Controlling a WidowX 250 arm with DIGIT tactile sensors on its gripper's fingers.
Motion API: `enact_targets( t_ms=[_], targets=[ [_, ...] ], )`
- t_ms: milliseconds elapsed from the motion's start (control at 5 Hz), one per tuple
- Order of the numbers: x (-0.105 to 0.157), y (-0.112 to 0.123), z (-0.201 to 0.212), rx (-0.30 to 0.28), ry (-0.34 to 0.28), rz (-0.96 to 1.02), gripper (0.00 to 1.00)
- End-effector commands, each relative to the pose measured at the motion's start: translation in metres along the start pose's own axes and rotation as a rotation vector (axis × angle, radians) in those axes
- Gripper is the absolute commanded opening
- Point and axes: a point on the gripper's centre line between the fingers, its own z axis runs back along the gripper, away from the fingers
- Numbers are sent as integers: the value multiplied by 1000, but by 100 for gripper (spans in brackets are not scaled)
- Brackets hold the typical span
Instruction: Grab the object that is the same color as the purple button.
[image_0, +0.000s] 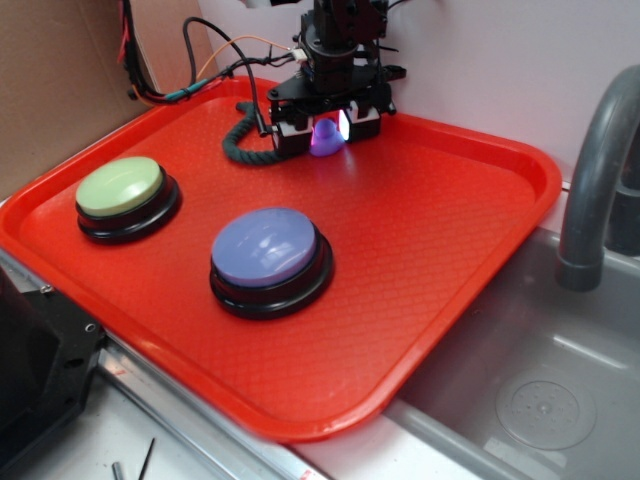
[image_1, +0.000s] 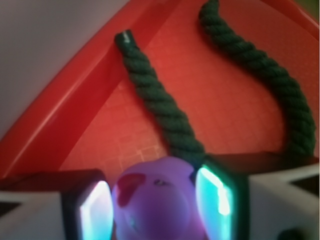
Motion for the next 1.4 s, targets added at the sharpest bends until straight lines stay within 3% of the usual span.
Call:
enact_targets(
  t_ms=[0,600,800,1200],
  targets=[
    [20,1,32,-85,-9,10,0],
    [5,40,124,-246,173,-363,0],
    [-5,70,174,-317,228,-602,0],
    [2,101,207,-356,224,-771,0]
  ],
)
